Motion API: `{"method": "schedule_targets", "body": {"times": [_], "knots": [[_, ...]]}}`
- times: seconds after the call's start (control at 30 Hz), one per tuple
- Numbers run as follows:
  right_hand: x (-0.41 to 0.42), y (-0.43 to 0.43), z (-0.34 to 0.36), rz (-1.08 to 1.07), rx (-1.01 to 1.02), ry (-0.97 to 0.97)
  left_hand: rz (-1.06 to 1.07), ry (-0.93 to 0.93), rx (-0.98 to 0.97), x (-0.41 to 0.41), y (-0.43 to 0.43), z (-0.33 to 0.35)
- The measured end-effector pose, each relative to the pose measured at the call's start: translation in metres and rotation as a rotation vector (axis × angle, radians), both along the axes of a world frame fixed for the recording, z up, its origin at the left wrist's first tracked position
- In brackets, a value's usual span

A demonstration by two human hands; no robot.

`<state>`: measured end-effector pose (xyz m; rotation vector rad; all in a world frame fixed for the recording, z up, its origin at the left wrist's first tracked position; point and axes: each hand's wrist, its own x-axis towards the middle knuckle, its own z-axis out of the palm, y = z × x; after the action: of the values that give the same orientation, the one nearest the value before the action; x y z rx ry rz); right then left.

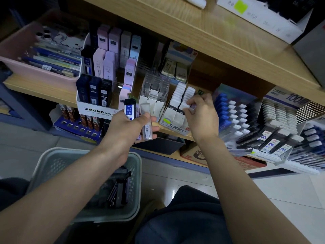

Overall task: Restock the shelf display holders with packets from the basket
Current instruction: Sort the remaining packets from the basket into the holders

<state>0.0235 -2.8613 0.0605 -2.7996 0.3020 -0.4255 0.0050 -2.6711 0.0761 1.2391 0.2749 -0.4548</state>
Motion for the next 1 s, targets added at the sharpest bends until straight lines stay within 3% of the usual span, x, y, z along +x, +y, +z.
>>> {"method": "schedule_targets", "body": {"times": [0.1, 0.2, 0.27, 0.37, 0.57, 0.67, 0.87, 1.0], "knots": [[-0.001, 0.007, 0.006, 0.016, 0.006, -0.021, -0.017, 0.001, 0.016, -0.001, 0.001, 0.001], [-0.007, 0.027, 0.017, 0.118, 0.285, -0.081, -0.064, -0.004, 0.045, -0.001, 0.002, 0.001], [-0.014, 0.044, 0.026, 0.176, 0.498, 0.099, -0.105, -0.016, 0.064, -0.002, 0.003, 0.002], [-0.024, 0.056, 0.03, 0.302, 0.65, 0.305, -0.136, -0.027, 0.067, -0.005, 0.003, 0.003], [-0.022, 0.058, 0.04, 0.14, 0.939, 0.077, -0.089, 0.012, 0.037, -0.005, 0.008, 0.004], [-0.023, 0.059, 0.041, 0.161, 1.06, 0.065, -0.046, 0.018, 0.048, -0.004, 0.012, 0.006], [-0.017, 0.058, 0.038, 0.16, 1.093, -0.028, 0.033, -0.012, 0.122, 0.004, 0.026, 0.009], [-0.001, 0.057, 0.025, 0.161, 0.828, -0.11, 0.088, 0.001, 0.145, 0.009, 0.036, 0.008]]}}
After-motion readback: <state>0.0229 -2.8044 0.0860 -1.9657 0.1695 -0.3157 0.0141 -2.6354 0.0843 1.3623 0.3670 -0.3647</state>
